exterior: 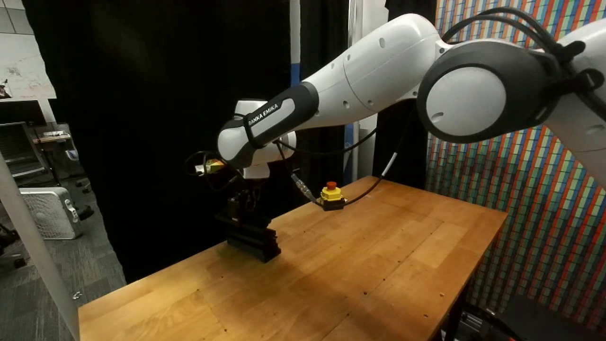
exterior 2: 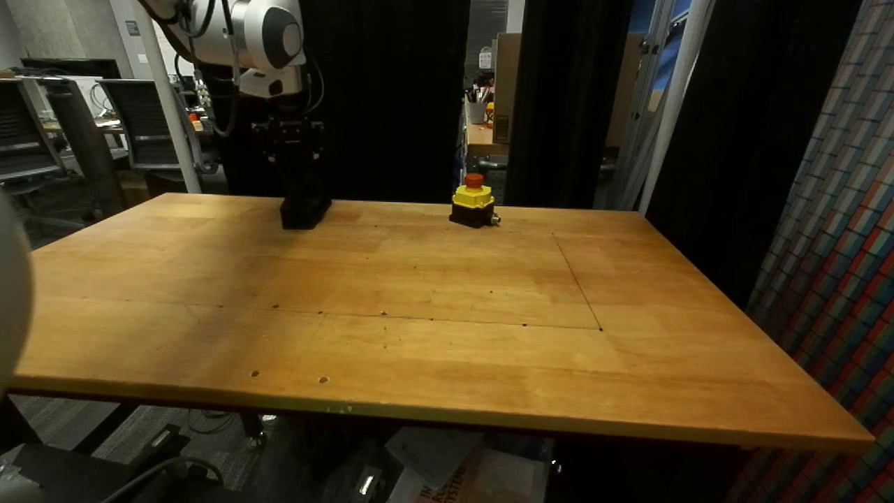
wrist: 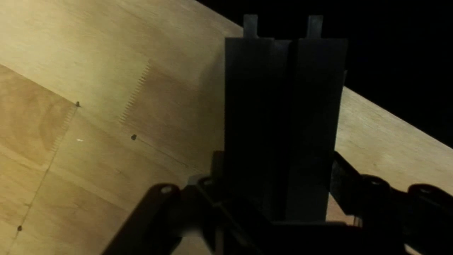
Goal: Stack the black objects together
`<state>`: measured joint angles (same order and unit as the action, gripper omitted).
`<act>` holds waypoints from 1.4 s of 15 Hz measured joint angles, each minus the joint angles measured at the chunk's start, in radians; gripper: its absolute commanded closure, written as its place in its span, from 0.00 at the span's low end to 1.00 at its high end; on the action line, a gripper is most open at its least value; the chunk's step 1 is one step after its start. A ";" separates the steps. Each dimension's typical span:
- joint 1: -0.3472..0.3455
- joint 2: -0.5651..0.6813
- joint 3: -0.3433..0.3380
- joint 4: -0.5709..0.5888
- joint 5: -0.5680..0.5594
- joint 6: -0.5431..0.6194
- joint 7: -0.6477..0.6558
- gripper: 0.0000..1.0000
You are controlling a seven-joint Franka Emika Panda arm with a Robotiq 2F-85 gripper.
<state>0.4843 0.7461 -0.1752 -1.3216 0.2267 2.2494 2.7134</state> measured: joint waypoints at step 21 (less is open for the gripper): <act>0.214 0.096 -0.369 0.053 0.225 -0.161 -0.001 0.54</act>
<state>0.6984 0.8425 -0.5439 -1.2684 0.4512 2.0882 2.7121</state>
